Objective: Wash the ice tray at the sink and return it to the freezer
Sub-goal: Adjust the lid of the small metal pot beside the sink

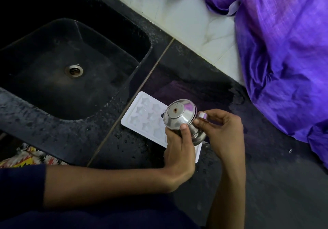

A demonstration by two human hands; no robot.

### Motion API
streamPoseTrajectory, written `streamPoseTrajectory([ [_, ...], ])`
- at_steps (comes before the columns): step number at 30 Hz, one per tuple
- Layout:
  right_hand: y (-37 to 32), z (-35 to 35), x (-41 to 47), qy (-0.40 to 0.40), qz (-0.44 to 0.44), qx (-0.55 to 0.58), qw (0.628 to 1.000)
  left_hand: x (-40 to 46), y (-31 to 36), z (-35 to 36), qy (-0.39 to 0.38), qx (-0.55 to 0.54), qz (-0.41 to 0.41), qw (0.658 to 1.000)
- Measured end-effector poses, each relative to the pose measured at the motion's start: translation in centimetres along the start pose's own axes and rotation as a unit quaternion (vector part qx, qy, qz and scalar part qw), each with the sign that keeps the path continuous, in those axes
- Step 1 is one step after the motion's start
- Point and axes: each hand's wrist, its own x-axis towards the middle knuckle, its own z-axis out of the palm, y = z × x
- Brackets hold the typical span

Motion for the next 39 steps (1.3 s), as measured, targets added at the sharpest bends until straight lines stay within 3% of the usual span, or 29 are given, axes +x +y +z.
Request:
streamPoseTrajectory([
  [16, -0.2, -0.3, -0.6, 0.016, 0.01, -0.014, 1.0, -0.4, 0.2, -0.1, -0.017, 0.03, -0.03, 0.999],
  [33, 0.2, -0.7, -2.3, 0.064, -0.008, 0.093, 0.994, -1.3, 0.5, -0.4, -0.004, 0.025, 0.081, 0.996],
  [39, -0.1, -0.5, -3.0, 0.041, -0.023, 0.08, 0.996, -2.3, 0.3, -1.0, 0.005, 0.017, 0.059, 0.998],
])
